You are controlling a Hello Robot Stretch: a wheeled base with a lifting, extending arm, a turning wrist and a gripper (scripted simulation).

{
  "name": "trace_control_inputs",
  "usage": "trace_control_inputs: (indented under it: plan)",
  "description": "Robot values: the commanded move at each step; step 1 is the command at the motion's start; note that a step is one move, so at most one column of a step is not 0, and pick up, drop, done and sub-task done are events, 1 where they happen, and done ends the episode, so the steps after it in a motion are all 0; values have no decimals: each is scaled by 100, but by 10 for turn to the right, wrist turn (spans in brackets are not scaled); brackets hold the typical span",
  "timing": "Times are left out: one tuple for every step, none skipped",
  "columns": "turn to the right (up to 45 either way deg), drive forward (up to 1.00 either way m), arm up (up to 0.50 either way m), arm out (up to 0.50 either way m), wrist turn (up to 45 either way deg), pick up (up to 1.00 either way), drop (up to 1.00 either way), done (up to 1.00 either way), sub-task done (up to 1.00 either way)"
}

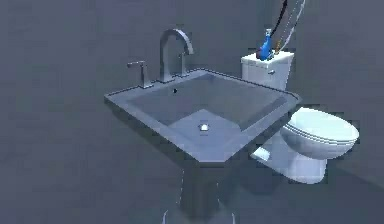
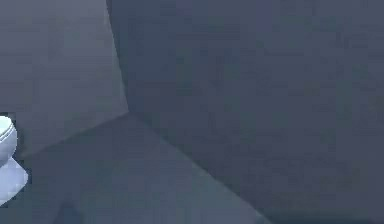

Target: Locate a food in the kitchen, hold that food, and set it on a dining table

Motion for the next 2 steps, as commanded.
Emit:
trace_control_inputs:
  plan:
    - [-450,0,0,0,0,0,0,0,0]
    - [-450,0,0,0,0,0,0,0,0]
